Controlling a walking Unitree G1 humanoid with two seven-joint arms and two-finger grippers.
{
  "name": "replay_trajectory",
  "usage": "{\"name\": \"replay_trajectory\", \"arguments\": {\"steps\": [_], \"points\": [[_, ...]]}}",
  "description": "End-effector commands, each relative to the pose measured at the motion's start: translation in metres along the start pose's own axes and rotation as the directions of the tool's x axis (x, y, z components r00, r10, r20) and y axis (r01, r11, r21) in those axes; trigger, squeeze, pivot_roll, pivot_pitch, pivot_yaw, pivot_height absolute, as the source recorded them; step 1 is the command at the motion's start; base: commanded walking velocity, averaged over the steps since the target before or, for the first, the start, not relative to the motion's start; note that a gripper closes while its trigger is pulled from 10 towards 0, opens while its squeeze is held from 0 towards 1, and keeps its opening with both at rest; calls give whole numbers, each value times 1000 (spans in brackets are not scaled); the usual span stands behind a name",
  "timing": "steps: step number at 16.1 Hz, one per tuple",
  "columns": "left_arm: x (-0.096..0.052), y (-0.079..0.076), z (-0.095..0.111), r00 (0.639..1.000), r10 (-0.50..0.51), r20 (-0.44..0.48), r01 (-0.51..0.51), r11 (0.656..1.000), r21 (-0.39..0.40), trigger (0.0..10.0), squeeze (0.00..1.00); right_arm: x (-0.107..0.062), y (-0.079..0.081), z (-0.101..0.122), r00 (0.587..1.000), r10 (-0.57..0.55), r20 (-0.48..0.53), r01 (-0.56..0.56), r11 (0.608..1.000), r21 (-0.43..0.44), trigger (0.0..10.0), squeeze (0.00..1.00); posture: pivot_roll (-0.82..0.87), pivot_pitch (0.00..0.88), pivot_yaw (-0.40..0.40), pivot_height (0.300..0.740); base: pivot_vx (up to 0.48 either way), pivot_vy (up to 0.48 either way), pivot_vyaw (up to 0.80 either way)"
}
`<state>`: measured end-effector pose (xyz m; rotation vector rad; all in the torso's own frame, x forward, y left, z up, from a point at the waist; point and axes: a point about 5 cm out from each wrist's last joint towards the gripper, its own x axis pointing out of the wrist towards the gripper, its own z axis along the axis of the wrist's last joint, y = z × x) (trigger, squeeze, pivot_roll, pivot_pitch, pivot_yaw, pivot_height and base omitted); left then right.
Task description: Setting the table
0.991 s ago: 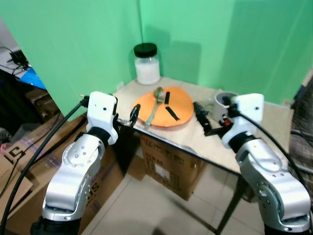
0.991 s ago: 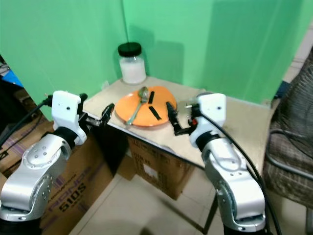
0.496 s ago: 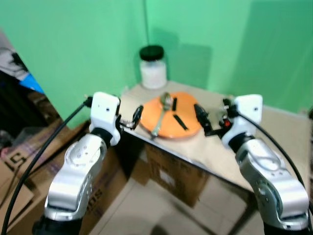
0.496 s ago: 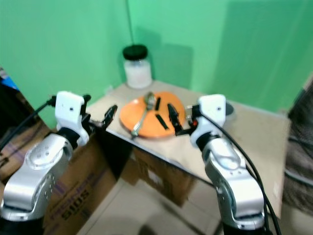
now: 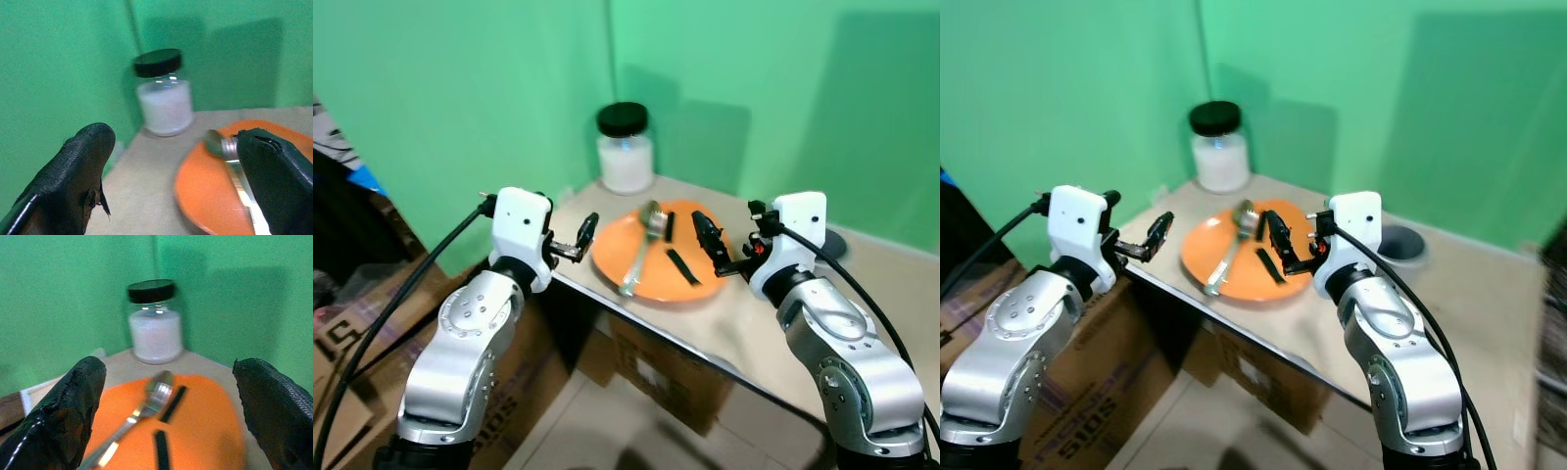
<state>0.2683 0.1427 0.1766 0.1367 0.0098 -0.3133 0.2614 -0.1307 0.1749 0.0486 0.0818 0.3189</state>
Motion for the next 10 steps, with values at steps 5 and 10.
{"name": "replay_trajectory", "arguments": {"steps": [5, 10], "points": [[-5, 7, -4, 999, 15, -28, -14, 1000, 12, 10000, 800, 3, 7, -3, 999, 32, -28, -32, 999, 27, 10000, 0, 83, 0, 81, 740, 315, 0, 0], [-9, 7, -15, 994, -59, -86, 65, 996, 63, 10000, 796, 4, 6, -5, 998, 45, -54, -43, 999, 26, 10000, 0, 73, 0, 91, 740, 308, 0, -311]]}}
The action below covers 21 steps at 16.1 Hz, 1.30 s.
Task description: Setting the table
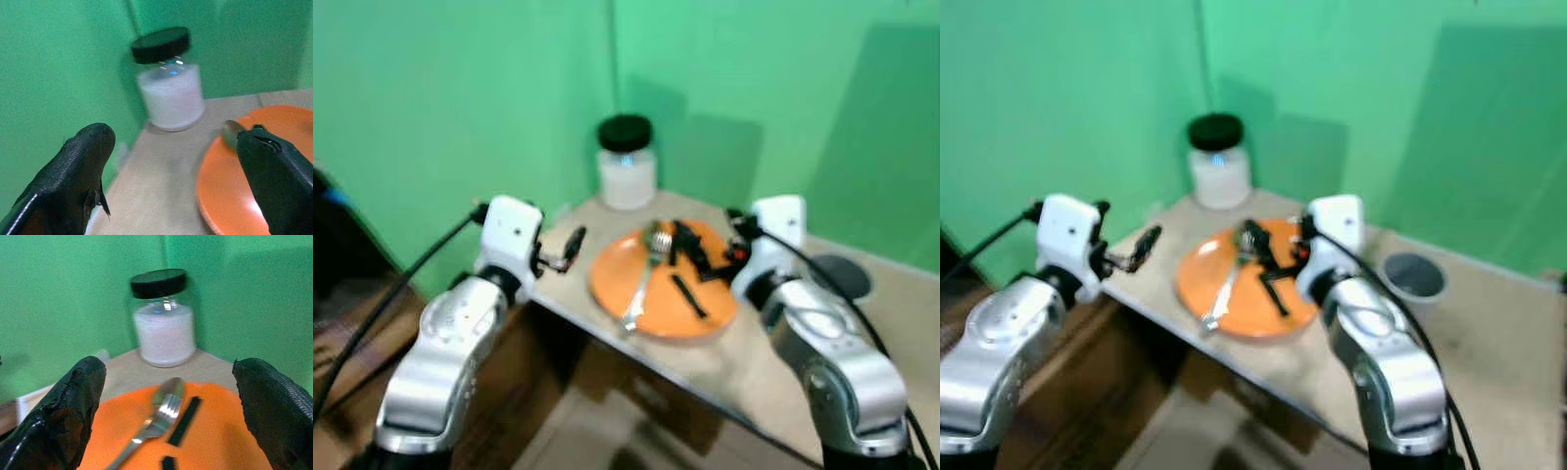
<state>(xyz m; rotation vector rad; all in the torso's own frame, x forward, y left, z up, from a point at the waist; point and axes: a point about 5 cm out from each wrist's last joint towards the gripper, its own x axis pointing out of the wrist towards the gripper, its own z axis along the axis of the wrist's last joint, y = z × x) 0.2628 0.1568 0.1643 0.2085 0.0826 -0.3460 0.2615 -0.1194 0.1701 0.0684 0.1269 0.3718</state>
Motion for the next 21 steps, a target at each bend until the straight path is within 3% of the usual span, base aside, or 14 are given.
{"name": "replay_trajectory", "arguments": {"steps": [1, 3, 6, 7, 8, 10, 12, 16, 17, 18, 19, 20, 21], "points": [[0, -3, -4, 999, -42, -28, 43, 999, 30, 10000, 788, 0, -4, -3, 999, 1, -34, -1, 1000, -9, 10000, 0, 74, 0, 87, 740, 0, 0, 0], [-1, -1, -10, 997, -59, -54, 61, 997, 44, 10000, 765, 1, -4, -6, 998, 14, -65, -14, 1000, -3, 10000, 0, 77, 0, 80, 740, 0, 0, 0], [-2, 1, -24, 991, -79, -110, 89, 992, 88, 10000, 769, 3, -5, -18, 981, 42, -187, -40, 999, 17, 10000, 0, 78, 0, 74, 740, 0, 0, 0], [-2, 4, -30, 987, -80, -136, 94, 991, 99, 10000, 757, 6, -7, -24, 971, 59, -232, -49, 998, 47, 10000, 361, 76, 0, 72, 740, 0, 0, 0], [0, 5, -30, 987, -90, -136, 105, 989, 106, 10000, 753, 9, -10, -25, 968, 57, -243, -37, 996, 87, 10000, 1000, 76, 0, 70, 740, 0, 0, 0], [4, 4, -31, 984, -114, -136, 131, 984, 123, 10000, 749, 14, -14, -25, 966, 42, -255, -12, 993, 117, 10000, 1000, 77, 0, 65, 740, 0, 0, 0], [9, -1, -40, 966, -198, -165, 224, 963, 153, 10000, 710, 21, -29, -32, 945, -26, -325, 78, 986, 149, 10000, 1000, 78, 0, 53, 740, 0, 0, 0], [11, -2, -51, 951, -226, -210, 264, 949, 174, 10000, 667, 23, -37, -38, 928, -63, -368, 117, 985, 127, 10000, 1000, 78, 0, 41, 740, 0, 0, 0], [13, -3, -51, 951, -233, -201, 268, 949, 169, 10000, 608, 24, -41, -36, 933, -96, -348, 145, 982, 118, 10000, 1000, 79, 0, 37, 740, 0, 0, 0], [15, -4, -50, 952, -243, -184, 273, 949, 157, 10000, 482, 26, -44, -32, 938, -120, -325, 166, 979, 116, 10000, 1000, 81, 0, 34, 740, 0, 0, 0], [18, -6, -48, 953, -260, -155, 280, 952, 124, 10000, 176, 27, -45, -29, 944, -117, -309, 164, 978, 129, 10000, 1000, 81, 0, 31, 740, 0, 0, 0], [20, -7, -46, 953, -272, -136, 286, 953, 99, 10000, 0, 28, -45, -27, 946, -114, -304, 160, 978, 131, 10000, 1000, 81, 0, 31, 740, 0, 0, 0], [26, -11, -42, 949, -299, -102, 305, 951, 54, 10000, 0, 27, -46, -26, 947, -114, -300, 158, 979, 126, 10000, 1000, 80, 0, 28, 740, 0, 0, 0]]}}
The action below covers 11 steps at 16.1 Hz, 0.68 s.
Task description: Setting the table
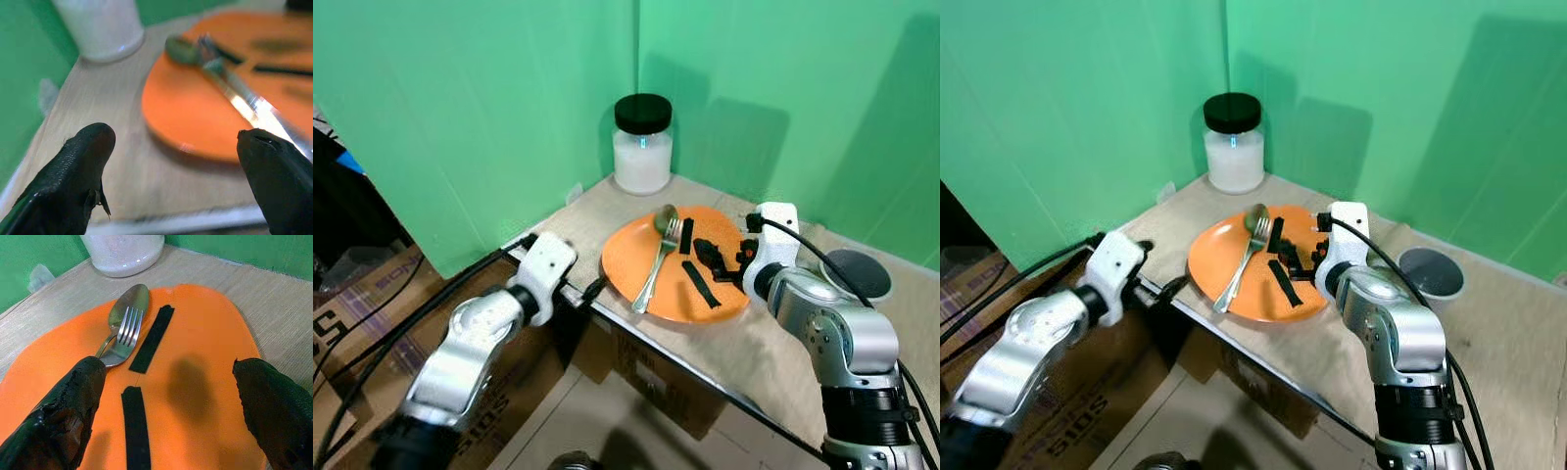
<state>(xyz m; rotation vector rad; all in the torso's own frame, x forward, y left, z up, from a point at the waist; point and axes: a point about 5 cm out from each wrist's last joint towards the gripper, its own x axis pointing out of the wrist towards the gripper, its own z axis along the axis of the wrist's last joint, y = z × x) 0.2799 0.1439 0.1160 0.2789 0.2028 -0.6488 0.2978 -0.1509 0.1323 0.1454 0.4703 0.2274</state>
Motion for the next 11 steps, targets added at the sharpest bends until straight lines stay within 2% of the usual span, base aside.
{"name": "replay_trajectory", "arguments": {"steps": [1, 2, 3, 4, 5, 6, 7, 8, 9, 11], "points": [[7, 0, 10, 997, -55, 51, 58, 996, -68, 10000, 592, -3, -1, 8, 999, 2, 34, -2, 1000, 1, 10000, 1000, 78, 0, 27, 740, 0, 0, 0], [18, -6, 17, 987, -132, 87, 142, 981, -129, 10000, 1000, -6, -4, 11, 999, -9, 47, 9, 1000, 1, 10000, 976, 72, 0, 27, 740, 0, 0, 0], [28, -6, 20, 984, -156, 91, 167, 977, -132, 10000, 1000, -8, -6, 12, 998, -19, 55, 20, 1000, -3, 10000, 941, 62, 0, 32, 740, 0, 0, 0], [38, -2, 19, 988, -141, 68, 150, 976, -155, 10000, 1000, -9, -8, 13, 998, -21, 58, 22, 1000, -5, 10000, 647, 53, 0, 36, 740, 0, 0, 0], [44, 2, 16, 991, -131, 40, 136, 977, -167, 10000, 1000, -11, -8, 13, 998, -20, 59, 21, 1000, -11, 10000, 537, 42, 0, 38, 740, 0, 0, 0], [59, 11, 11, 994, -104, -11, 100, 971, -218, 10000, 1000, -16, -8, 13, 998, -14, 57, 16, 999, -30, 10000, 27, 33, 0, 40, 740, 0, 0, 0], [65, 14, 10, 994, -109, -32, 99, 972, -213, 10000, 961, -17, -8, 13, 998, -15, 57, 17, 999, -34, 10000, 0, 22, 0, 44, 740, 0, 0, 0], [71, 13, 12, 989, -142, -29, 132, 962, -240, 10000, 455, -19, -10, 13, 998, -21, 58, 23, 999, -36, 10000, 0, 12, 0, 45, 740, 0, 0, 0], [80, 9, 17, 981, -196, -1, 188, 940, -286, 10000, 0, -22, -11, 12, 998, -34, 61, 36, 999, -35, 10000, 0, 2, 0, 48, 740, 0, 0, 0], [88, 5, 21, 973, -231, 0, 222, 933, -284, 10000, 0, -25, -12, 12, 997, -40, 63, 42, 999, -31, 10000, 0, -7, 0, 54, 740, 0, 0, 0]]}}
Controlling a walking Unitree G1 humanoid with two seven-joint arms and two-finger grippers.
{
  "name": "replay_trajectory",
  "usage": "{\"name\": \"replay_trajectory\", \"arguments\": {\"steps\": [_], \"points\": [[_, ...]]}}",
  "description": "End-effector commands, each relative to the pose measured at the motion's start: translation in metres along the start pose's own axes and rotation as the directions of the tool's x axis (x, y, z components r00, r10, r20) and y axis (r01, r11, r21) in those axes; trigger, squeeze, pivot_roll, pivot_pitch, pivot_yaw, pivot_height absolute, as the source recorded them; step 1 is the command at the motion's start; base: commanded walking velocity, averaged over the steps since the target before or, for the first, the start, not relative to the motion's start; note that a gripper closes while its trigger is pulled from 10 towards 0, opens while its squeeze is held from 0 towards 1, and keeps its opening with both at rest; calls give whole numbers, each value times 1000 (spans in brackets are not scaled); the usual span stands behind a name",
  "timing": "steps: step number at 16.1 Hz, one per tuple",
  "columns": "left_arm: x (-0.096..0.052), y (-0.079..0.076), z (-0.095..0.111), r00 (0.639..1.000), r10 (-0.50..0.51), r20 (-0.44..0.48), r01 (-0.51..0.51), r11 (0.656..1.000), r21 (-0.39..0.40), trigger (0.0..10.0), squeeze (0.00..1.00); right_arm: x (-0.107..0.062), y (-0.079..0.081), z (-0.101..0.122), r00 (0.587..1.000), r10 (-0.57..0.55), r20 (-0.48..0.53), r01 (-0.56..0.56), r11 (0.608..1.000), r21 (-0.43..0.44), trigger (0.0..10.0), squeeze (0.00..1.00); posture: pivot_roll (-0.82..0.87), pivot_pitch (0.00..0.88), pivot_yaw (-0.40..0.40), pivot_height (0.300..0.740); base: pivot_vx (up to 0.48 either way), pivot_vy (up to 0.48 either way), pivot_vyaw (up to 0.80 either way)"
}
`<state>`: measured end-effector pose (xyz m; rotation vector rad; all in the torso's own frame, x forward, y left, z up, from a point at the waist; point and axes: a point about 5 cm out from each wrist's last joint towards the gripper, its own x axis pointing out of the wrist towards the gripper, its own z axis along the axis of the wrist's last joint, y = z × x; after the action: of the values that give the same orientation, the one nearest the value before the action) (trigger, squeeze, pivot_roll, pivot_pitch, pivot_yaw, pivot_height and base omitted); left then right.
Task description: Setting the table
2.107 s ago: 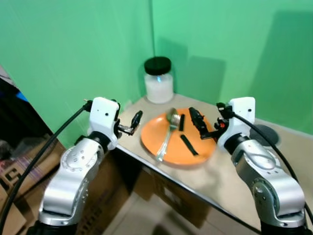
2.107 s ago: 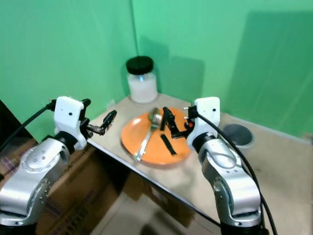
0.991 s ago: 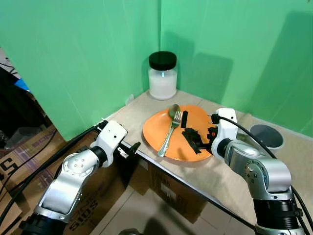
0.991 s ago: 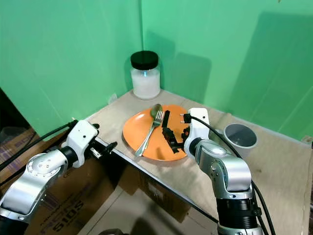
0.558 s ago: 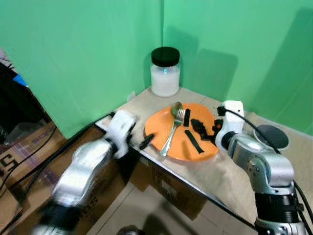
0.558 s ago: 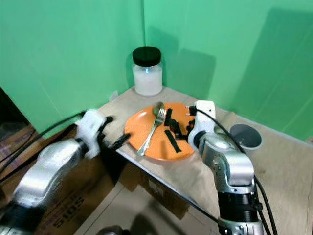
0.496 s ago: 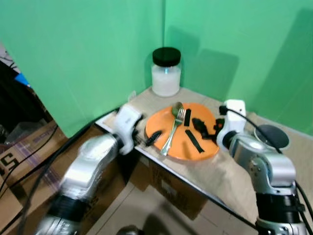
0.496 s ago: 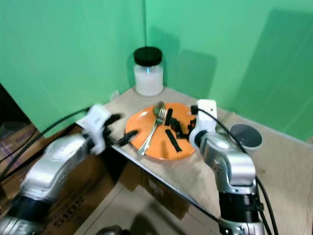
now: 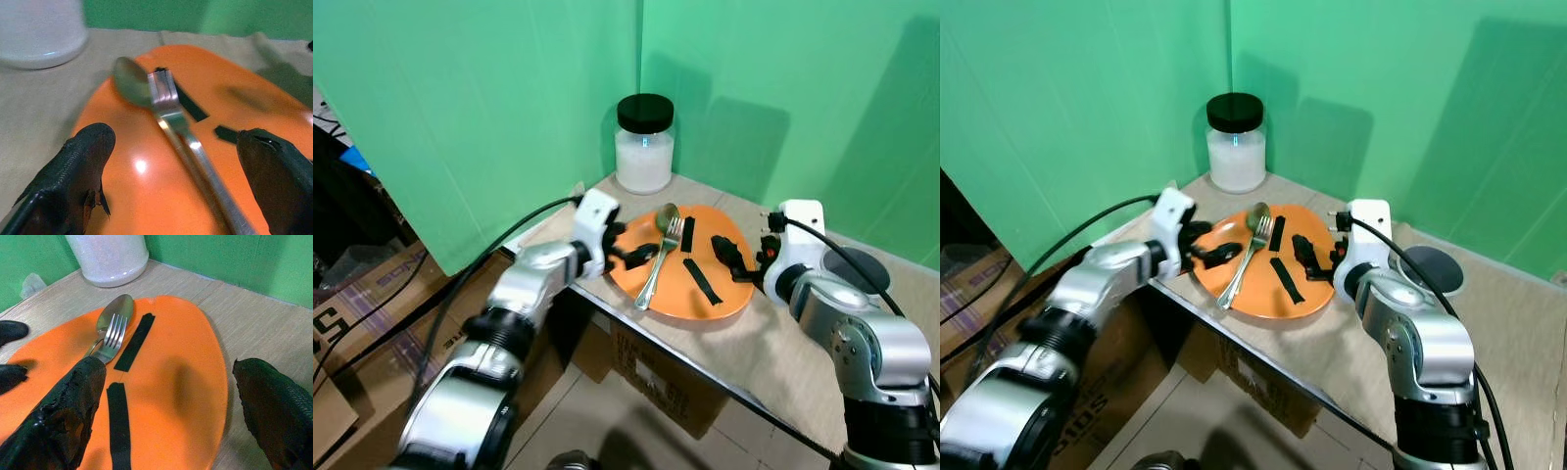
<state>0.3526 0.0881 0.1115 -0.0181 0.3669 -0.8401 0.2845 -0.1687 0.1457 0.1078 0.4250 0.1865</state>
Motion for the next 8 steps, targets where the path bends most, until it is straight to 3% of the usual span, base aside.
{"name": "replay_trajectory", "arguments": {"steps": [1, 3, 5, 6, 8], "points": [[6, -4, -1, 999, -39, -33, 39, 999, 25, 10000, 0, -6, 0, 4, 1000, 0, 18, 0, 1000, 1, 10000, 0, -21, 0, 66, 740, 0, 0, 0], [13, -9, -7, 993, -58, -107, 68, 993, 92, 10000, 0, -10, 0, 4, 1000, -9, 19, 9, 1000, 0, 10000, 0, -40, 0, 85, 740, 0, 0, 0], [16, -5, -10, 986, 25, -165, 0, 989, 150, 10000, 0, -13, -1, 2, 1000, -13, 13, 13, 1000, -4, 10000, 0, -45, 0, 92, 740, 0, 0, 0], [17, 0, -12, 975, 103, -195, -59, 973, 222, 10000, 0, -15, -1, 1, 1000, -7, 2, 7, 1000, -13, 10000, 0, -51, 0, 99, 740, 0, 0, 0], [18, 1, -13, 970, 116, -212, -69, 973, 219, 10000, 0, -19, 1, -2, 1000, 19, -24, -19, 999, -31, 10000, 0, -56, 0, 109, 740, 0, 0, 0]]}}
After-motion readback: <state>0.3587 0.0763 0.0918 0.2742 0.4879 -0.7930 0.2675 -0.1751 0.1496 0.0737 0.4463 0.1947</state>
